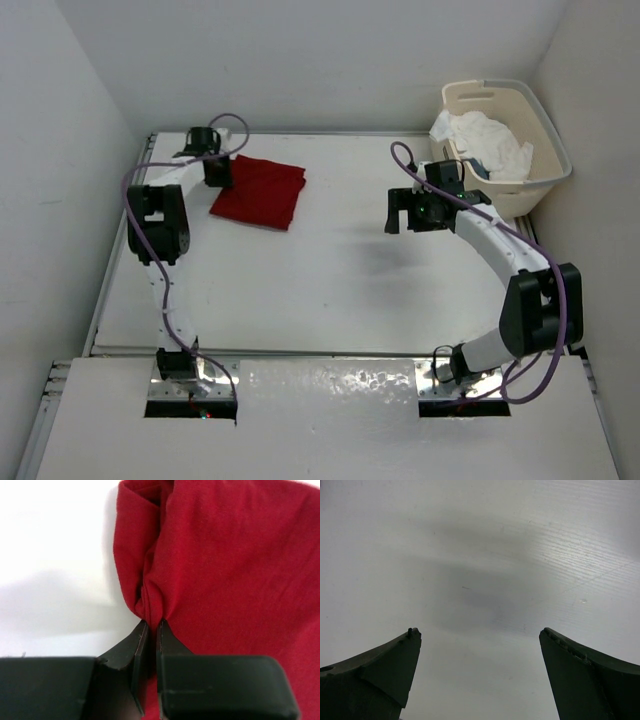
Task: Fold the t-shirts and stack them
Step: Put the neatly folded tshirt into the corner of the board with the left arm, then grab crumpled tshirt from bin with the right arm, then move the tshirt to the center of the board
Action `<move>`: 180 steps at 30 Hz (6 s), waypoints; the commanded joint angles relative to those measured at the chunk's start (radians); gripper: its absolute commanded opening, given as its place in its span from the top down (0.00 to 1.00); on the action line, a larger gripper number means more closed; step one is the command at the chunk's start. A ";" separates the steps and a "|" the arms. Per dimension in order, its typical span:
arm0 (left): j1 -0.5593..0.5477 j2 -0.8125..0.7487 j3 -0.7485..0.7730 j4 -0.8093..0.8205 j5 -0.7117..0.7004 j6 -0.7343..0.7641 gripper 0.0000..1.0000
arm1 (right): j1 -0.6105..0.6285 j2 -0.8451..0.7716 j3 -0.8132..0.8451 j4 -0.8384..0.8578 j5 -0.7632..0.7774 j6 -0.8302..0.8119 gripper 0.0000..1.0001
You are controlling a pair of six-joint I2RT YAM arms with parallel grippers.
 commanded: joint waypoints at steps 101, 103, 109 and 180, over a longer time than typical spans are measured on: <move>-0.072 -0.812 -0.374 0.018 -0.358 -0.437 0.00 | -0.465 1.054 1.274 0.098 0.627 0.019 0.01; -0.072 -0.805 -0.361 0.012 -0.363 -0.437 0.00 | -0.470 1.078 1.282 0.095 0.593 0.031 0.01; -0.072 -0.769 -0.299 -0.028 -0.381 -0.440 0.00 | -0.479 1.154 1.274 0.115 0.526 0.067 0.17; -0.072 -1.160 -0.695 -0.029 -0.372 -0.584 0.00 | -0.247 0.032 -0.166 1.123 -0.631 0.613 0.60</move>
